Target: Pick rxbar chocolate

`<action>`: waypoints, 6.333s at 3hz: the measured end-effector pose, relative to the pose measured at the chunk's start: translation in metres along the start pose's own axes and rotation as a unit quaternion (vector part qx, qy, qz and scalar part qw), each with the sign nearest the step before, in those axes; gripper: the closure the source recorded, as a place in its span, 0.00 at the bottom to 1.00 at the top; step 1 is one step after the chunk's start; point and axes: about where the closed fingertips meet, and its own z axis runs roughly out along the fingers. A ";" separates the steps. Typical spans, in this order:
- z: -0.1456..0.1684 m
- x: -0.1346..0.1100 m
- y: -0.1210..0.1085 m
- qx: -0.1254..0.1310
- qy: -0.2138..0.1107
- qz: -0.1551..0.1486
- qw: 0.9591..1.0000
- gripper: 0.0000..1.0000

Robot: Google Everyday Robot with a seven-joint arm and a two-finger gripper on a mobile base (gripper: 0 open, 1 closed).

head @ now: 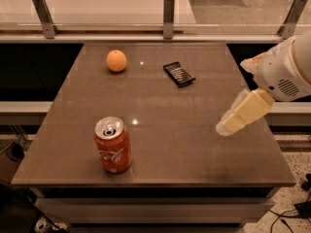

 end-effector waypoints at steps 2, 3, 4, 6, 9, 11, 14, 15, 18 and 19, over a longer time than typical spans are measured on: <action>0.064 -0.016 -0.052 0.043 -0.103 0.068 0.991 0.00; 0.089 -0.023 -0.077 0.059 -0.138 0.093 0.984 0.00; 0.111 -0.033 -0.098 0.069 -0.170 0.119 0.976 0.00; 0.144 -0.065 -0.123 0.074 -0.222 0.177 0.956 0.00; 0.171 -0.085 -0.129 0.069 -0.237 0.199 0.948 0.00; 0.196 -0.081 -0.142 0.076 -0.263 0.191 0.943 0.00; 0.232 -0.051 -0.155 0.093 -0.219 0.200 0.950 0.00; 0.232 -0.052 -0.154 0.092 -0.220 0.199 0.951 0.19; 0.229 -0.057 -0.155 0.090 -0.220 0.199 0.951 0.87; 0.228 -0.058 -0.155 0.090 -0.220 0.199 0.951 1.00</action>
Offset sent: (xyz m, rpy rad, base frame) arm 0.1312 0.0112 -0.0536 0.3140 -0.1675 -0.1910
